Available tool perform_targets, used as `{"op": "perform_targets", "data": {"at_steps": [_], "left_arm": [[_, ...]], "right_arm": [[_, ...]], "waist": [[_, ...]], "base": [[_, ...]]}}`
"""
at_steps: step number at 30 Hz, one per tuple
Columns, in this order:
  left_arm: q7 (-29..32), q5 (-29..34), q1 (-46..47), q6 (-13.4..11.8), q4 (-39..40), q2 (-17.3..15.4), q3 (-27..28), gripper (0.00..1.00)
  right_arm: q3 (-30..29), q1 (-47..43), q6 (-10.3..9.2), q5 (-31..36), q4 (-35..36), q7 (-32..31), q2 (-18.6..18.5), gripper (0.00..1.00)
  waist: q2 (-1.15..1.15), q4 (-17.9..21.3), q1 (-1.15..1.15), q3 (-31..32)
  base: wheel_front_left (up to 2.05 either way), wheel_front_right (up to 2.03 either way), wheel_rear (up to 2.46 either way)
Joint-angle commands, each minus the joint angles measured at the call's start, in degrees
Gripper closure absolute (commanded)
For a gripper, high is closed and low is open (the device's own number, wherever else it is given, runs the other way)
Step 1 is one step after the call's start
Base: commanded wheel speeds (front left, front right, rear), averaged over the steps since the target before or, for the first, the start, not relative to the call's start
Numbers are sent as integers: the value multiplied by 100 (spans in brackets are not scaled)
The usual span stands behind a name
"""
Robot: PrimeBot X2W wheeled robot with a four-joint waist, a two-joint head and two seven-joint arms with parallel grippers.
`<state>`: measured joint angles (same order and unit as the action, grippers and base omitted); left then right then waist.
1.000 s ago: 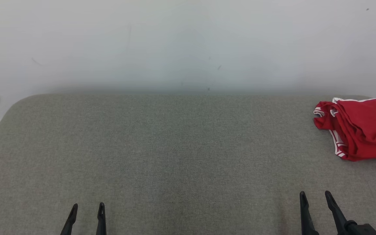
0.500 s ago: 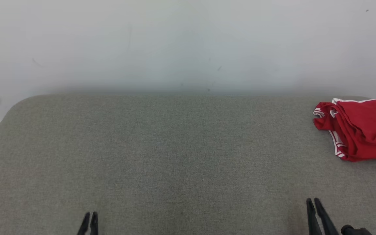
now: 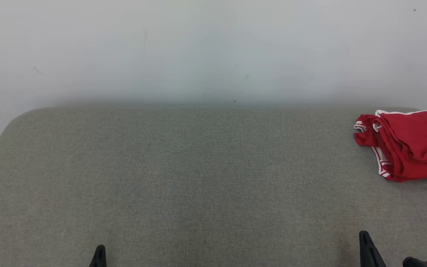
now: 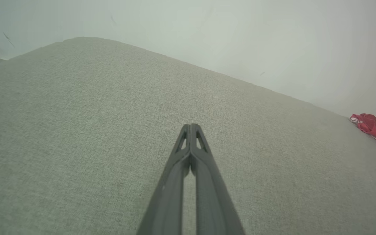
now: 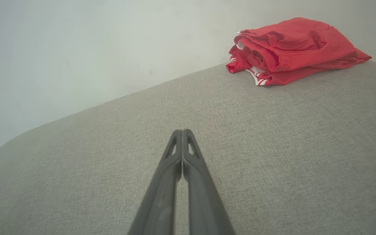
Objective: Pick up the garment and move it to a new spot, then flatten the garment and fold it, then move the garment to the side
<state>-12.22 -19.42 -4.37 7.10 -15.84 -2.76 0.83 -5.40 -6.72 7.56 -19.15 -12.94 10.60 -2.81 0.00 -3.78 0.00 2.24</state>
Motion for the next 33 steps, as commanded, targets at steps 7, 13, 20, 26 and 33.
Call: {"op": "perform_targets", "data": {"at_steps": [7,13,20,26,33], "left_arm": [[161,-893,261,11,106,-11,-16,100],[276,-1469,343,14,114,-11,-30,100],[401,-2094,434,18,121,-12,-46,100],[484,-2513,486,20,125,-12,-56,100],[595,-3061,564,24,132,-13,-69,100]], "right_arm": [[-104,220,-2,-884,127,-227,-7,100],[-166,287,-3,-1457,142,-393,-7,100],[-234,358,-4,-2082,156,-575,-7,100],[-280,402,-4,-2494,165,-698,-8,100],[-340,470,-5,-3047,177,-860,-8,100]], "waist": [[0,25,0,-17],[0,45,0,-30],[0,69,0,-46],[0,85,0,-57],[0,109,0,-73]], "base": [[0,0,0],[0,0,0],[0,0,0],[0,0,0],[0,0,0]]}}
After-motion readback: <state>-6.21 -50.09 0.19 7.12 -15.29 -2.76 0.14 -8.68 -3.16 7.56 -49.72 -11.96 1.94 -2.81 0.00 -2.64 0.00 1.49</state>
